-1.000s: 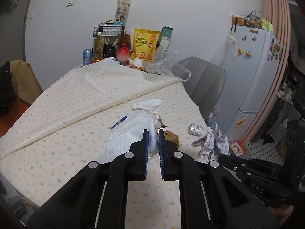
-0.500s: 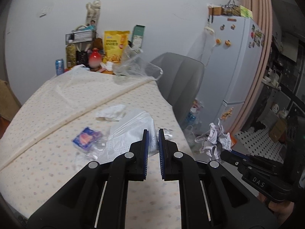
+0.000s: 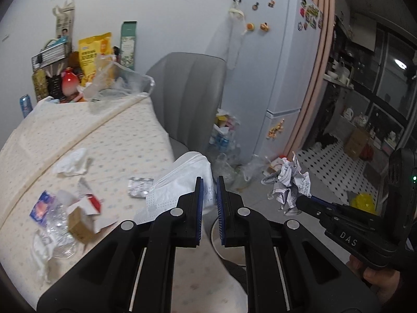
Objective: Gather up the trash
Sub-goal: 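Carry the masks and paper in both tools over the beige trash bin, then open both tools to drop the masks and paper into the bin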
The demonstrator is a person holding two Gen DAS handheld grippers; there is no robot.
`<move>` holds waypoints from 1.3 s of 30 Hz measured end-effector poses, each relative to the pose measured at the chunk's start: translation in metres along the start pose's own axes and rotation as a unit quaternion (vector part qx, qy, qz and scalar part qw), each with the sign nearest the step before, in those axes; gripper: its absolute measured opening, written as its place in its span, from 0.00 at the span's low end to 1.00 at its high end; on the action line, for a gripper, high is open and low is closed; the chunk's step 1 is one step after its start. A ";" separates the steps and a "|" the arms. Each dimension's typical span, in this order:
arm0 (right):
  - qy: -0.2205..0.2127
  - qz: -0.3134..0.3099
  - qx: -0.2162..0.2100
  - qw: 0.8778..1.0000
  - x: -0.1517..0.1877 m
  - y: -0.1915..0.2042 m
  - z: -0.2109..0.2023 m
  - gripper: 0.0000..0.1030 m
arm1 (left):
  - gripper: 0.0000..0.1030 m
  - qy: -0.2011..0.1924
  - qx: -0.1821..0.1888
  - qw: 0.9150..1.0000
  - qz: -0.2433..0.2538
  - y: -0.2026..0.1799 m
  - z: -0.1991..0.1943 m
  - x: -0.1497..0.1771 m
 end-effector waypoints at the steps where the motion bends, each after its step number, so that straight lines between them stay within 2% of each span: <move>1: 0.001 0.005 0.003 1.000 0.001 -0.006 0.001 0.09 | 0.10 0.003 0.003 1.000 0.005 -0.007 0.006 -0.002; 12: 0.012 0.068 0.038 0.997 0.004 -0.086 0.021 0.10 | 0.10 0.033 0.048 0.998 0.034 -0.073 0.067 -0.021; 17: 0.025 0.096 0.052 0.994 0.007 -0.122 0.050 0.12 | 0.10 0.066 0.063 0.995 0.039 -0.096 0.103 -0.020; 20: 0.046 0.116 0.038 0.991 0.011 -0.138 0.074 0.12 | 0.10 0.079 0.062 0.994 0.047 -0.106 0.125 -0.013; 21: 0.053 0.122 0.033 0.991 0.012 -0.143 0.081 0.16 | 0.10 0.086 0.061 0.993 0.049 -0.110 0.131 -0.011; 24: 0.058 0.139 0.030 0.988 0.018 -0.158 0.096 0.61 | 0.10 0.112 0.062 0.991 0.044 -0.116 0.149 -0.003; 27: 0.061 0.159 0.038 0.985 0.027 -0.171 0.095 0.61 | 0.10 0.126 0.060 0.989 0.040 -0.119 0.161 0.003; 33: 0.036 0.213 0.053 0.975 0.042 -0.204 0.062 0.61 | 0.10 0.160 0.067 0.984 0.045 -0.134 0.183 0.019; 39: 0.015 0.226 0.079 0.971 0.046 -0.225 0.028 0.61 | 0.11 0.191 0.075 0.977 0.054 -0.159 0.203 0.034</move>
Point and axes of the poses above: each gripper's, at about its wrist camera, not at the fingertips, and z roughly the way its jaws point, y to its left, x to its underside, the point moved 1 cm from there along z, roughly the way its jaws point, and after that the axes turned 8 degrees about -x, right-handed, at the moved point
